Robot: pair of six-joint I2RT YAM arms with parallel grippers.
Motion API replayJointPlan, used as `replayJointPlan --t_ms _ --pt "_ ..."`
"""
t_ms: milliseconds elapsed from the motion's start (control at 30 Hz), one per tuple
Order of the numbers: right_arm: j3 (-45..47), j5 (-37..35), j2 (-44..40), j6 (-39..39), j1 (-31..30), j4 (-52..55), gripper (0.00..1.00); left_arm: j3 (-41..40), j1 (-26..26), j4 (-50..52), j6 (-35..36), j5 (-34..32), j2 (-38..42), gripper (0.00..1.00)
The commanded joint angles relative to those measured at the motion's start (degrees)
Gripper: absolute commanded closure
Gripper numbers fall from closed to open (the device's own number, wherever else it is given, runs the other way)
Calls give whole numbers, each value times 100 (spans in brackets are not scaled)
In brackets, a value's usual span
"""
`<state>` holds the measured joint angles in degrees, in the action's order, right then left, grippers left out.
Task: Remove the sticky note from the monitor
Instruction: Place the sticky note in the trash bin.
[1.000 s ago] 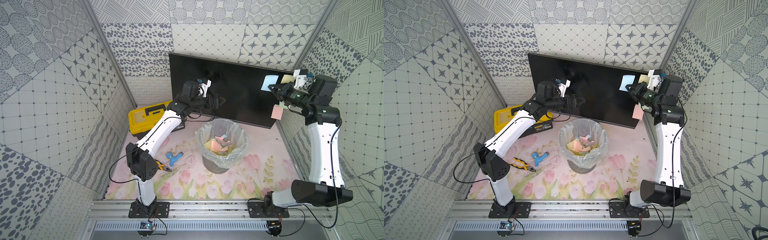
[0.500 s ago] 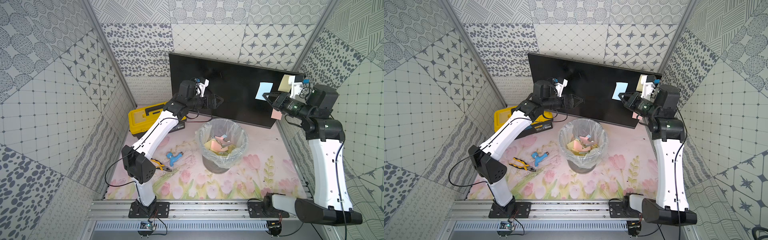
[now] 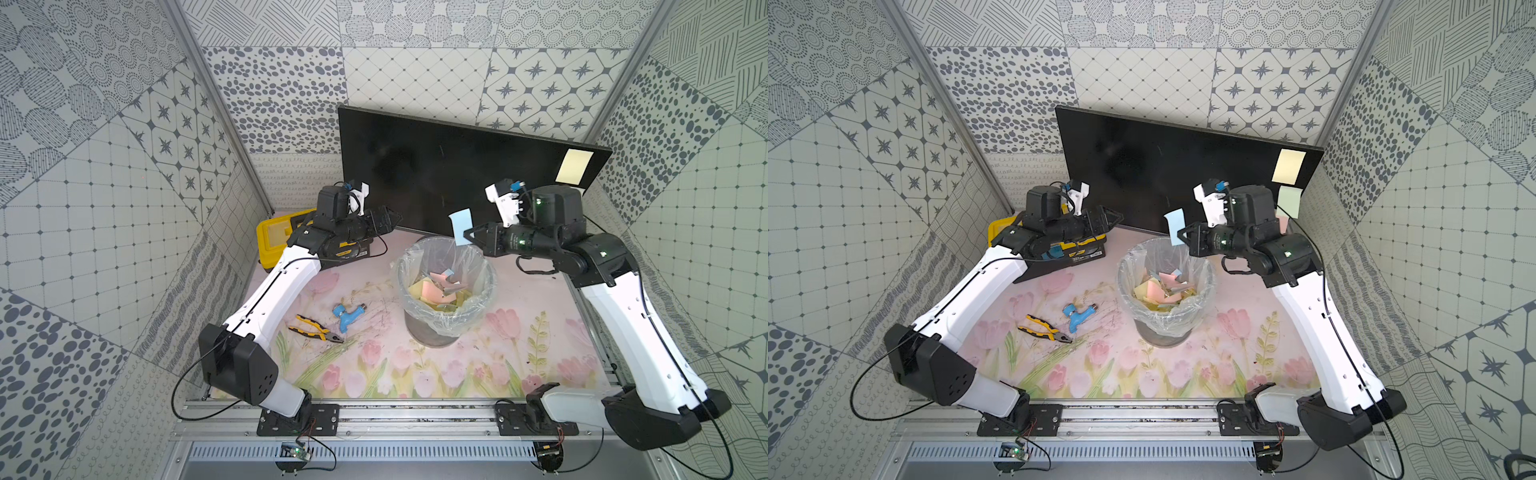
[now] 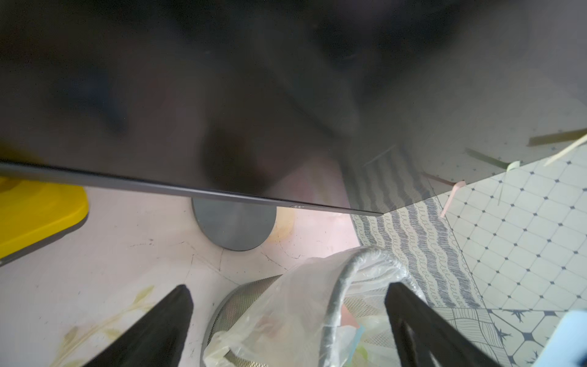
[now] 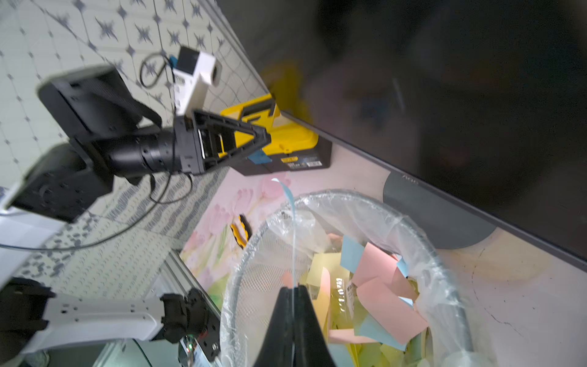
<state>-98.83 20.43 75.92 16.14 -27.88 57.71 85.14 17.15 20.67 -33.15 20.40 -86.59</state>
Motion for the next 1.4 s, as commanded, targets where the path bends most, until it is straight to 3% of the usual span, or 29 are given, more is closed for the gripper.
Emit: replayJointPlan --t_ms 0,267,600,1133,1367 --pt "-81 -824 351 -602 -506 818 100 -445 -259 -102 -362 -365 387 1" --pt "-208 -1445 1336 -1006 -1353 1722 100 -780 -284 -80 -449 -481 618 1" --pt "-95 -1609 1611 -1093 -1523 1802 100 -991 -287 -176 -667 -252 678 1" --pt "-686 -2287 1624 -1159 -1533 2311 34 -852 -286 -220 -543 -173 703 1" --pt "-1264 -2685 1661 -1183 -1540 2515 19 -795 -283 -200 -414 -142 714 1"
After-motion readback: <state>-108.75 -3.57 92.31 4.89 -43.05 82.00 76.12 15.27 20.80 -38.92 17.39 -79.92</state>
